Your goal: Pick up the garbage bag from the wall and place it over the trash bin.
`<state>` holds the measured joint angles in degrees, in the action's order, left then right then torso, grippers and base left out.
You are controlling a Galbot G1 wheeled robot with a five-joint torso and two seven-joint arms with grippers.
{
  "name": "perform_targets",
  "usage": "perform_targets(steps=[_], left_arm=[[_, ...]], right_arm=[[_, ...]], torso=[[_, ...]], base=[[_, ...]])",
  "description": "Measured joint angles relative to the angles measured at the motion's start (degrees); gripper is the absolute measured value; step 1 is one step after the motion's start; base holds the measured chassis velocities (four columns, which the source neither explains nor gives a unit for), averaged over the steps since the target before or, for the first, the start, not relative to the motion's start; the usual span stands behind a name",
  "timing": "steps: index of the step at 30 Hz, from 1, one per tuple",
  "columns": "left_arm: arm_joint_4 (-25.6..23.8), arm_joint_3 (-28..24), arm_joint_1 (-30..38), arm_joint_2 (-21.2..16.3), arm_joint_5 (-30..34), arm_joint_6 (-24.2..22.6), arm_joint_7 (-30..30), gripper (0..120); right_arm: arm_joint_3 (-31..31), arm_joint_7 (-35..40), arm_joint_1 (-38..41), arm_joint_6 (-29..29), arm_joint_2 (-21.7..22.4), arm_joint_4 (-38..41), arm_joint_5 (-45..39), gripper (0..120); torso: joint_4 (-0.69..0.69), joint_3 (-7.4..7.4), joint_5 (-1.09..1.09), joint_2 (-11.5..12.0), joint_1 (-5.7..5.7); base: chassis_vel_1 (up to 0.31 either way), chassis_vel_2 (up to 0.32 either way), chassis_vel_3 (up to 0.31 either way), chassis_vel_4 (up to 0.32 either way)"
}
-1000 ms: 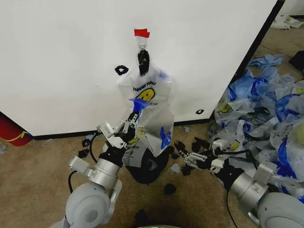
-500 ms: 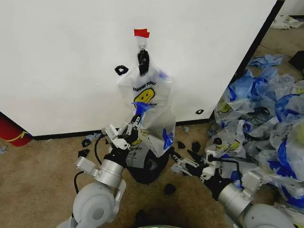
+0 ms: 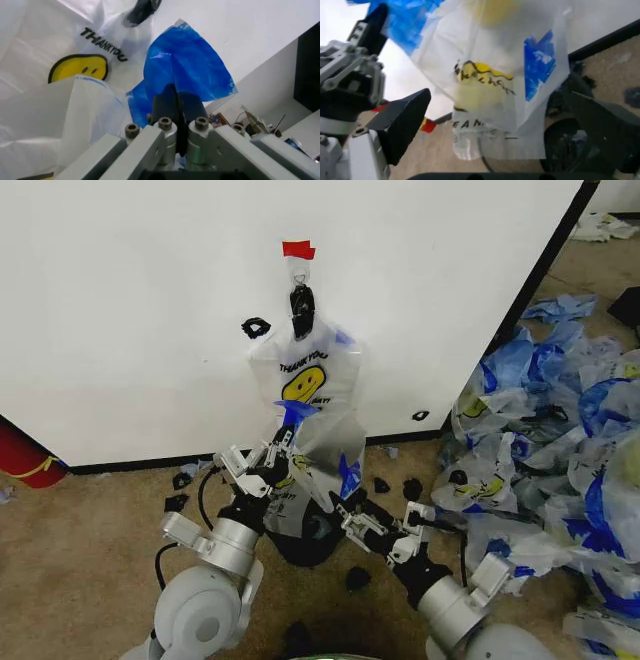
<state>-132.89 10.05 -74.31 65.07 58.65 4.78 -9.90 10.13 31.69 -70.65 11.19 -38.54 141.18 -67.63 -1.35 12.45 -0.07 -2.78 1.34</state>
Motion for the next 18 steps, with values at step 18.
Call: perform_targets(steps=[18], left_arm=[[0.7,0.0,-0.56,0.17,-0.53,0.58,0.04,0]], right_arm=[[2.19,5.54,2.67,-0.58,-3.72,-3.68,2.68,89]], torso=[[0.0,0.0,0.01,0.0,0.0]], base=[[0.0,0.0,0.0,0.0]])
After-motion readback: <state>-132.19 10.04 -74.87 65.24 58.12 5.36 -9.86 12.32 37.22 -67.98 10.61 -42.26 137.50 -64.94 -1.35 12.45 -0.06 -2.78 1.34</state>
